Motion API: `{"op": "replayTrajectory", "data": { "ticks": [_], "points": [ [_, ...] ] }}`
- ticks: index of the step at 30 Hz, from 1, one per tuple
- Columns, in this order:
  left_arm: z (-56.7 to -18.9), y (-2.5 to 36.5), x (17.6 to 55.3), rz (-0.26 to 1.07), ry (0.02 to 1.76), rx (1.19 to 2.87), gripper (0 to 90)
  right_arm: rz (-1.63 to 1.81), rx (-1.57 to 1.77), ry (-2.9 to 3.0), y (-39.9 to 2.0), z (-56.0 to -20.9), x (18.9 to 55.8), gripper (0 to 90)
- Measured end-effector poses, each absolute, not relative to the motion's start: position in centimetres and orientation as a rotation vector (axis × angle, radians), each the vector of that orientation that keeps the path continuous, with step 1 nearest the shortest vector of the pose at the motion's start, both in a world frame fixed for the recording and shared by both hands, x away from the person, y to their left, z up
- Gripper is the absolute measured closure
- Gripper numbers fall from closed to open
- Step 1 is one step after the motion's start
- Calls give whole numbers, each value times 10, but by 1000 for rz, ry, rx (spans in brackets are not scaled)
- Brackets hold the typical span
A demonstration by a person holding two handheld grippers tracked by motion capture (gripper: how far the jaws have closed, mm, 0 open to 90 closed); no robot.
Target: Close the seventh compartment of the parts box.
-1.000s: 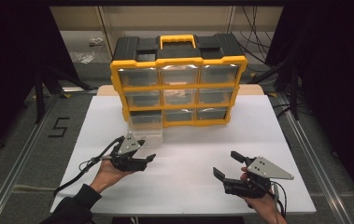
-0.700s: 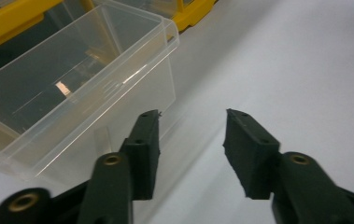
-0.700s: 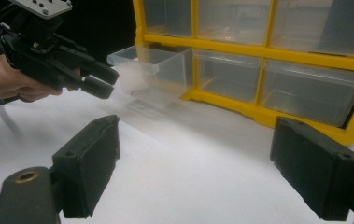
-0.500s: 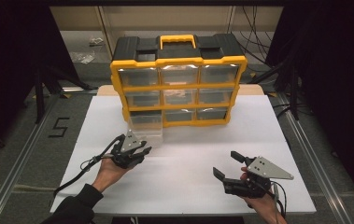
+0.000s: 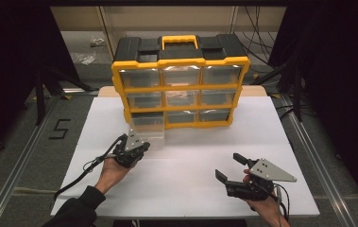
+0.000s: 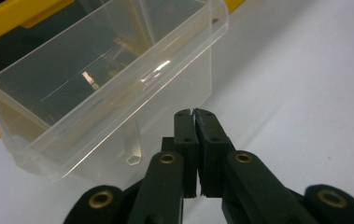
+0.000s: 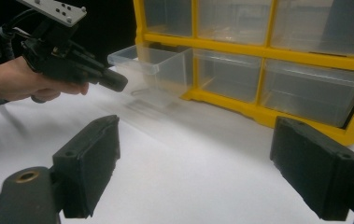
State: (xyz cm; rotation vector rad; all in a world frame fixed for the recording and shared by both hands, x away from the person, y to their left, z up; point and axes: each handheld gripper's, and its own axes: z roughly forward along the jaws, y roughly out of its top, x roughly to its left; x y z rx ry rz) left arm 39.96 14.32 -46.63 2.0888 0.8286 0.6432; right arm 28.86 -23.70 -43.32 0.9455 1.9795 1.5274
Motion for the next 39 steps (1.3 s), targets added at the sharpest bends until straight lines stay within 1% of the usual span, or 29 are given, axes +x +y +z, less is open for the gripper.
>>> {"op": "replayTrajectory", "data": {
  "ticks": [6, 39],
  "points": [
    [-467, 148, 405, 656, 867, 2069, 892, 1527, 946, 1980, -237, -433, 289, 169],
    [-472, 147, 416, 694, 876, 2062, 893, 1530, 952, 1982, -237, -434, 290, 169]
  ]
}}
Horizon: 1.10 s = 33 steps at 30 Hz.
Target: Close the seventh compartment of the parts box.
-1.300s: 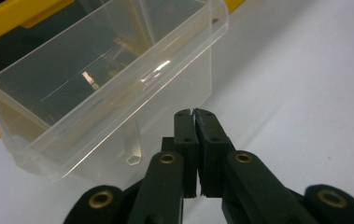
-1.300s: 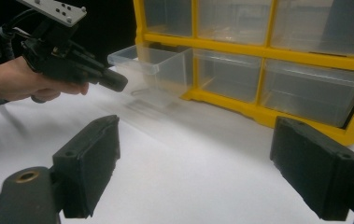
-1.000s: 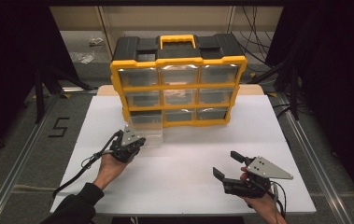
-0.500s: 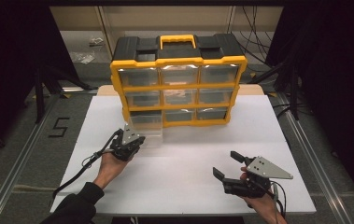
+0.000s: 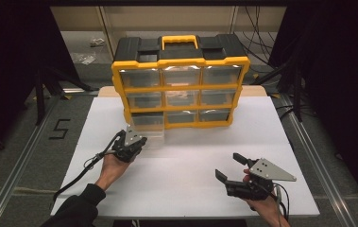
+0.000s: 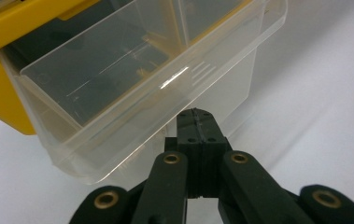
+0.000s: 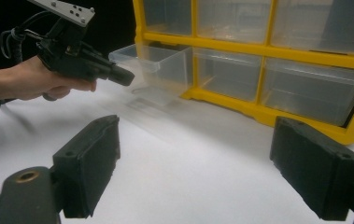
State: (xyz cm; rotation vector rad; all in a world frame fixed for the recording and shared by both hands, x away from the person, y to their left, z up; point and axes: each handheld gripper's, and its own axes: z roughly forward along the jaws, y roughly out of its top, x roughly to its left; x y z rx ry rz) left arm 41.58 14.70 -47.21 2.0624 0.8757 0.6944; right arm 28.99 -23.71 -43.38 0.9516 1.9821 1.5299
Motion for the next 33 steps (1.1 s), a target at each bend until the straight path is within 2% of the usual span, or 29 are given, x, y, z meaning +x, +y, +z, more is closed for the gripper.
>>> {"op": "replayTrajectory", "data": {
  "ticks": [33],
  "points": [
    [-475, 148, 431, 741, 890, 2046, 894, 1533, 946, 1980, -237, -433, 290, 170]
  ]
}}
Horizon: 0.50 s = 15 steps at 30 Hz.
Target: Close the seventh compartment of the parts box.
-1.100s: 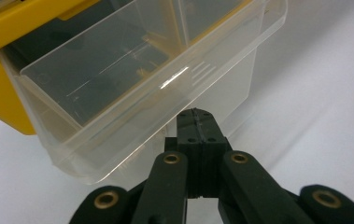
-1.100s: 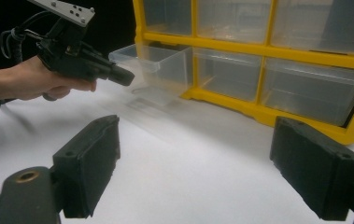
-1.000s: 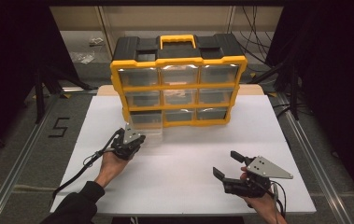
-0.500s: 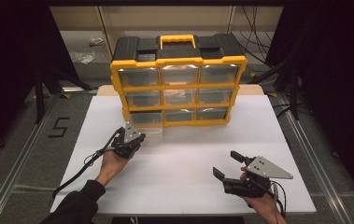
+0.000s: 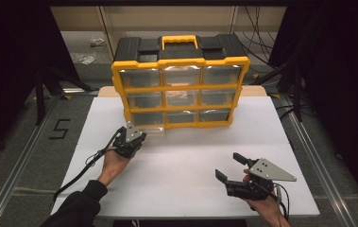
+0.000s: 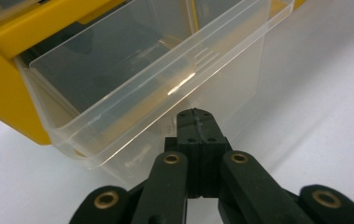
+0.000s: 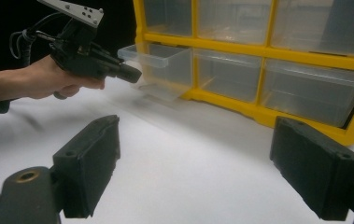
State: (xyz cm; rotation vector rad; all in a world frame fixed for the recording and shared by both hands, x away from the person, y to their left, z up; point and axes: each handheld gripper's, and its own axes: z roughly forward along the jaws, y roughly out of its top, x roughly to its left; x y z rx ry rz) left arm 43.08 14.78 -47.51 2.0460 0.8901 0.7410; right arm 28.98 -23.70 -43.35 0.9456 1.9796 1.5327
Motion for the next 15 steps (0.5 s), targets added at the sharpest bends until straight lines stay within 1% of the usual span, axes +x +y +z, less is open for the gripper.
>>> {"op": "replayTrajectory", "data": {
  "ticks": [15],
  "points": [
    [-474, 149, 437, 756, 907, 2025, 894, 1531, 947, 1983, -237, -433, 290, 170]
  ]
}}
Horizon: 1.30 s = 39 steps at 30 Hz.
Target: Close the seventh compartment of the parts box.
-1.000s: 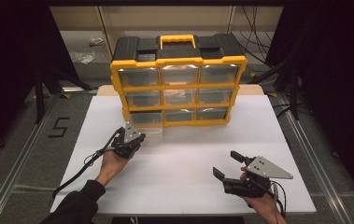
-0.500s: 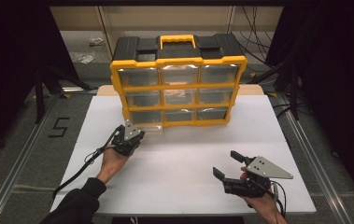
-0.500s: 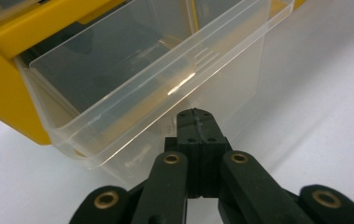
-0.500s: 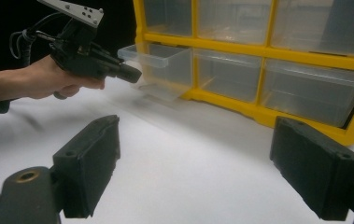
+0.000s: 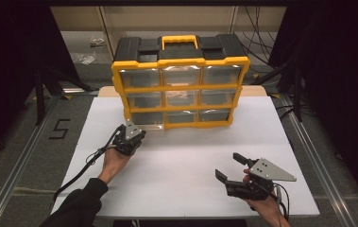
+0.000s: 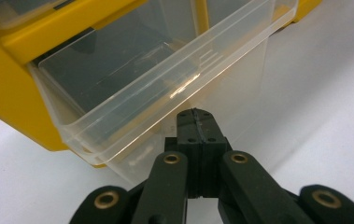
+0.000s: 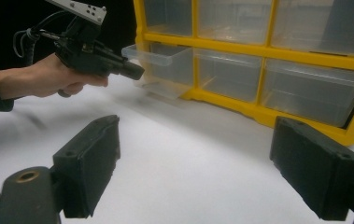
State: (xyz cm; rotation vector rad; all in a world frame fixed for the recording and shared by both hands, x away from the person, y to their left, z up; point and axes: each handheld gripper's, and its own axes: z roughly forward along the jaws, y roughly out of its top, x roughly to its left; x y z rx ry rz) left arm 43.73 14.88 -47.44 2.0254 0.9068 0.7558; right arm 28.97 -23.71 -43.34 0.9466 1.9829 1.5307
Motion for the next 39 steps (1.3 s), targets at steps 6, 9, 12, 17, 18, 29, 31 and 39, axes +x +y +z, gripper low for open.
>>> {"op": "replayTrajectory", "data": {
  "ticks": [6, 9, 12, 17, 18, 29, 31, 39],
  "points": [
    [-475, 149, 439, 764, 899, 2019, 895, 1533, 945, 1981, -237, -434, 290, 170],
    [-475, 149, 440, 761, 902, 2014, 895, 1533, 945, 1982, -237, -433, 290, 170],
    [-475, 149, 441, 769, 901, 2016, 895, 1530, 945, 1983, -237, -433, 290, 170],
    [-475, 148, 443, 775, 896, 2014, 895, 1531, 946, 1983, -237, -434, 290, 170],
    [-476, 149, 443, 778, 893, 2013, 894, 1532, 944, 1982, -237, -434, 290, 170],
    [-476, 148, 447, 786, 890, 2013, 895, 1533, 945, 1983, -236, -434, 290, 170],
    [-476, 148, 447, 787, 888, 2010, 895, 1532, 945, 1983, -237, -434, 290, 170],
    [-476, 148, 449, 792, 887, 2006, 895, 1532, 944, 1981, -237, -434, 290, 170]
  ]
}}
